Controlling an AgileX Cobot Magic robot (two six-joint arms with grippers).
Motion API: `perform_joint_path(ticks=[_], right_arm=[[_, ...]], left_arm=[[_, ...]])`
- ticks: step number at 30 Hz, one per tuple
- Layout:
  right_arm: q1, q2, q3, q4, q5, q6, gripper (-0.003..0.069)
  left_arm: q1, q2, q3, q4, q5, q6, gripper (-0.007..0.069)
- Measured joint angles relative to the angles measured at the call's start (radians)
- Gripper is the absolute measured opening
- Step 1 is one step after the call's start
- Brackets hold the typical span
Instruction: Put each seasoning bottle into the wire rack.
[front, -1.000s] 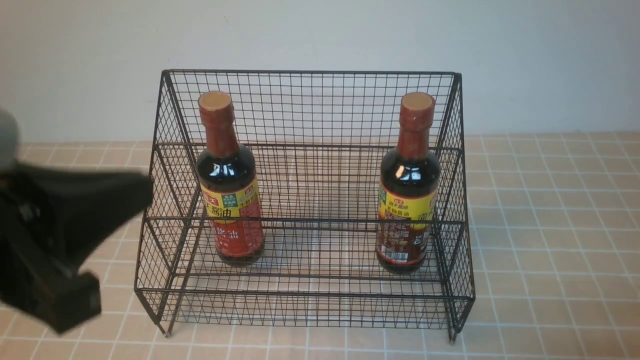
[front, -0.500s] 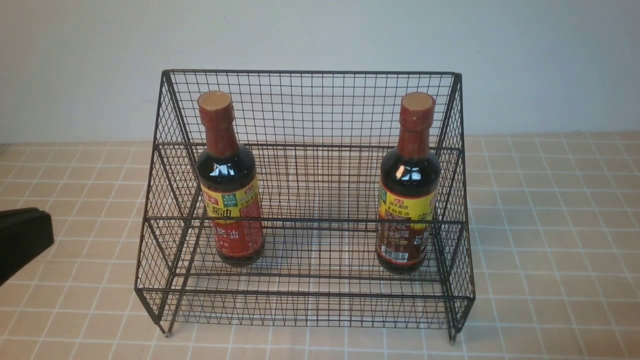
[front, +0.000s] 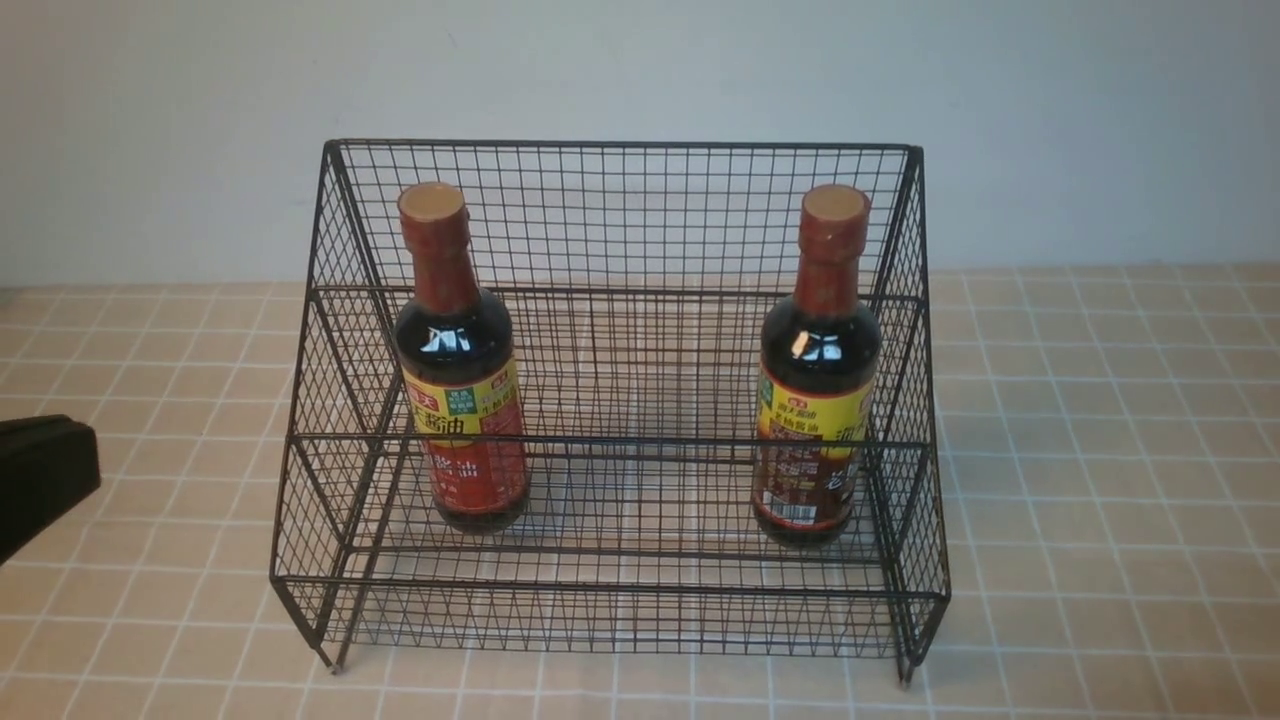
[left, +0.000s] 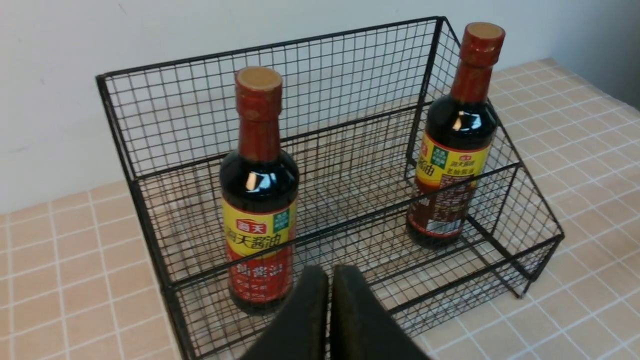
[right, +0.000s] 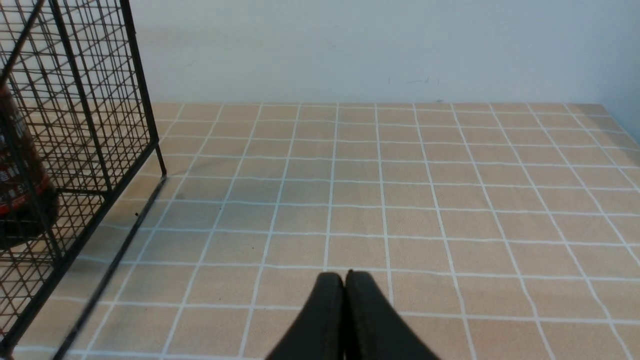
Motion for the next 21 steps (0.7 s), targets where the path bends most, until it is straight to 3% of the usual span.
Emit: perform_joint_path(ticks=[7,12,21], right_arm=[[0.000,0.000,0.000,0.000,0.000,0.000,-0.0014],[0.000,0.000,0.000,0.000,0.000,0.000,-0.0014],[0.000,0.000,0.000,0.000,0.000,0.000,-0.0014]], left_arm=[[0.075,-0.139,0.206,0.106,-0.159,-0.011,-0.0007],[0.231,-0.326,0.537,0.126,-0.334,-0.009,-0.0007],[0.352,-0.486,0.812,0.118,-0.382,-0.011,-0.0007]])
